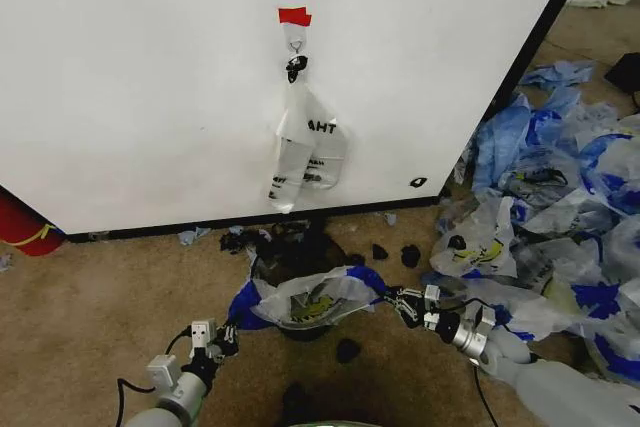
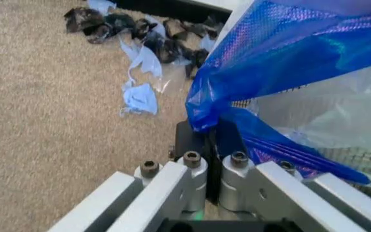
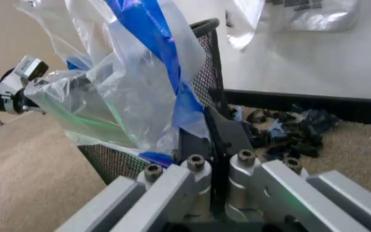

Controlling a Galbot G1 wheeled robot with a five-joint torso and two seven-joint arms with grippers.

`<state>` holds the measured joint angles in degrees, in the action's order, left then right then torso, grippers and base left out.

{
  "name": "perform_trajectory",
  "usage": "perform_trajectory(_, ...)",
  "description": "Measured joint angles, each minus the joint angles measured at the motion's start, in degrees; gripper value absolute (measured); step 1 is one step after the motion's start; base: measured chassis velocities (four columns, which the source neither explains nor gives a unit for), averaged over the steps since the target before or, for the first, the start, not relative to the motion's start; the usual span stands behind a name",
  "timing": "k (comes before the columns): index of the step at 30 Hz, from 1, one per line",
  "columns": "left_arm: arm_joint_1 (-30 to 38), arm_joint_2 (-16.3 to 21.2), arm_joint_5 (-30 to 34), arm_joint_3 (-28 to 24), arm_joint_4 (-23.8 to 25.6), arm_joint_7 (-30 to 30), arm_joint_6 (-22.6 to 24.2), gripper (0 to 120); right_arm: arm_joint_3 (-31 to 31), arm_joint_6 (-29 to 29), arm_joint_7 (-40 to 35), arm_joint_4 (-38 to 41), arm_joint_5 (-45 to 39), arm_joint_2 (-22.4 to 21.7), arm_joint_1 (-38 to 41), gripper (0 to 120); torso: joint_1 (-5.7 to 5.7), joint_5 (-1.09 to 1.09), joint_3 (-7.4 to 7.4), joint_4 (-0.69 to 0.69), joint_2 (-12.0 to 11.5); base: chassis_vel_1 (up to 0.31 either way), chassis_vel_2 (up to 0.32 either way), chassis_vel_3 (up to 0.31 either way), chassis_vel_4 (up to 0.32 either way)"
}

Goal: Pick up the garbage bag from the wall and place it over the trash bin.

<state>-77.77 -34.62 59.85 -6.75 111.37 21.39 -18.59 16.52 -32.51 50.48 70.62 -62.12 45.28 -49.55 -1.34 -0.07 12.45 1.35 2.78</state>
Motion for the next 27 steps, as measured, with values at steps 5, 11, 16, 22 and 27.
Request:
perform_trajectory(5, -0.04, -0.83, -0.15, 0.1, -0.39, -0.87, -0.62, 0, 0.13, 0.0, -0.25, -0.91, 0.07, 1.0, 0.39, 0, 0.0, 0.0, 0.0, 0.0, 0.0, 0.0, 0.0, 0.0, 0.0)
perform_trajectory(11, -0.3, -1.32, -0.42, 0.33, -0.52, -1.67, -1.19, 19, 0.16, -0.17, -1.74, -0.92, 0.79, 1.29, 0.36, 0, 0.0, 0.0, 0.0, 0.0, 0.0, 0.0, 0.0, 0.0, 0.0)
perform_trajectory(16, -0.39, -1.67, -0.53, 0.76, 0.44, -1.67, -1.33, 41, -0.3, -0.49, -5.18, -0.21, 2.51, 0.77, -0.03, 7, 0.0, 0.01, 0.0, 0.0, 0.0, 0.0, 0.0, 0.0, 0.0)
perform_trajectory(22, -1.16, -1.46, -0.78, 1.22, 1.75, -1.36, -1.12, 60, -0.97, -0.73, -7.67, 0.51, 3.97, 0.06, -0.28, 25, 0.0, 0.0, 0.0, 0.0, 0.0, 0.0, 0.0, 0.0, 0.0)
perform_trajectory(27, -2.82, -0.94, -1.92, 1.95, 2.83, -0.7, -0.78, 81, -1.94, -1.43, -8.92, 1.62, 5.34, -0.93, -1.01, 47, 0.0, 0.02, 0.0, 0.0, 0.0, 0.0, 0.0, 0.0, 0.0)
